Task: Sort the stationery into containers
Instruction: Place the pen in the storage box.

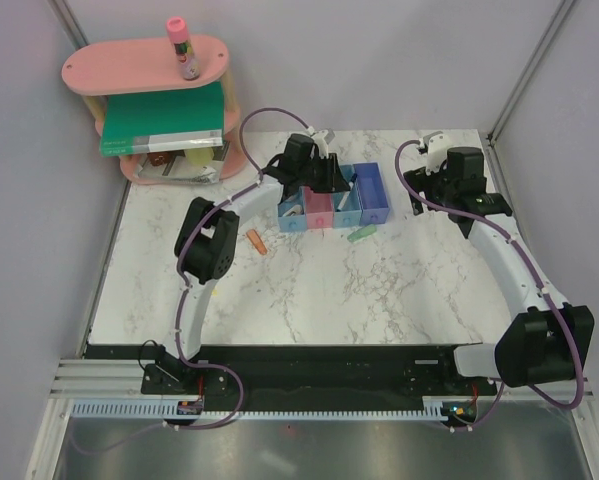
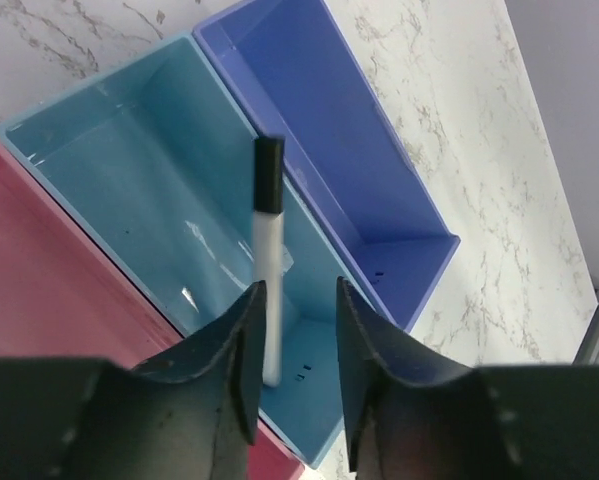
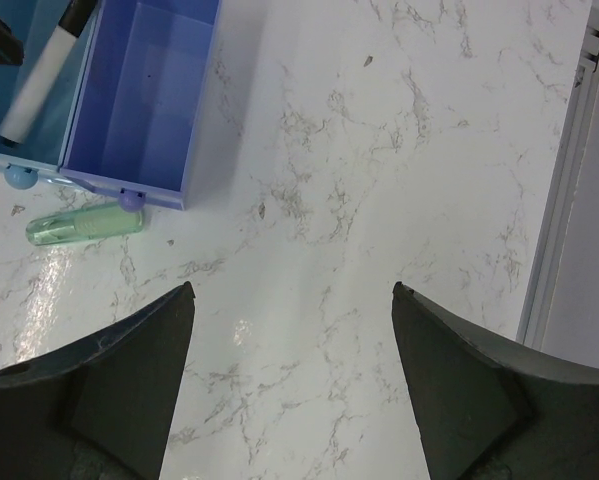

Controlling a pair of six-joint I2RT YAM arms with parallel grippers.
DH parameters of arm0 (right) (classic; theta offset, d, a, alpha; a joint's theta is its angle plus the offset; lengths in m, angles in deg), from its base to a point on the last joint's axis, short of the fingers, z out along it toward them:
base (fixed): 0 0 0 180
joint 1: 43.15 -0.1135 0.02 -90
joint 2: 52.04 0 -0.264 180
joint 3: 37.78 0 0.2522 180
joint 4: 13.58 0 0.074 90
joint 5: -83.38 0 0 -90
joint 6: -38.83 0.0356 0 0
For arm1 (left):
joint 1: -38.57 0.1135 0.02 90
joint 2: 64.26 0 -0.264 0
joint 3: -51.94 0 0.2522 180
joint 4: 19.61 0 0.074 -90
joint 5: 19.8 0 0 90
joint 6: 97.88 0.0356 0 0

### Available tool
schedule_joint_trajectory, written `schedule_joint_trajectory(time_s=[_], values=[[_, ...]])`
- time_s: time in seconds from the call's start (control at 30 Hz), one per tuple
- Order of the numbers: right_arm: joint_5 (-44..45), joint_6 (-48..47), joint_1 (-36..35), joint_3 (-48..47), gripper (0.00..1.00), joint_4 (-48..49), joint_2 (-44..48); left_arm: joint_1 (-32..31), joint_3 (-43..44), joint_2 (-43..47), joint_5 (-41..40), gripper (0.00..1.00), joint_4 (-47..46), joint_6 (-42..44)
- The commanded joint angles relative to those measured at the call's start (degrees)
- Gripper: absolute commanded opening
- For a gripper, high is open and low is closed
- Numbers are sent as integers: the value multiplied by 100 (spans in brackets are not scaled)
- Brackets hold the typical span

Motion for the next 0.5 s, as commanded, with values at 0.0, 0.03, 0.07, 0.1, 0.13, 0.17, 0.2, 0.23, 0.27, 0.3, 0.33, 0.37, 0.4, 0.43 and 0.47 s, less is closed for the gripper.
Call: schedule_joint_trajectory(time_s=[0.0,0.03,0.07,0.1,0.13,0.17,0.2,0.23,0.27,0.3,0.33,0.37,0.4,0.43,0.47], values=[[-127,81,18,16,87,120,242,-22,188,-39,188,43,-236,-114],[-135,81,26,8,87,111,242,-30,162,-13,188,46,-236,-96],[-127,81,18,8,87,111,251,-30,162,39,188,48,-236,-79],[-127,90,26,8,87,111,259,-22,144,75,188,49,-219,-44],[-144,90,18,8,87,102,268,-13,127,110,188,49,-201,-8],[-153,99,26,8,87,102,268,-13,118,232,170,49,-175,18],[-170,107,18,8,87,102,268,-4,118,320,179,49,-114,157],[-197,108,26,8,87,85,286,5,135,425,162,49,-9,272],[-206,99,26,8,87,93,286,5,153,548,83,49,297,421],[-214,90,26,-1,87,67,295,13,170,863,56,49,535,866],[-223,90,26,-10,87,58,295,13,162,1049,21,51,755,1167],[-232,64,26,-1,87,49,321,13,109,1242,-171,51,1262,1805],[-258,46,18,-1,87,41,338,22,-152,1775,-329,53,1449,2107],[-276,37,18,-10,87,49,356,40,-364,2041,-522,53,1573,2371],[-320,29,18,-19,87,49,382,101,-601,2374,-890,53,1801,2565]])
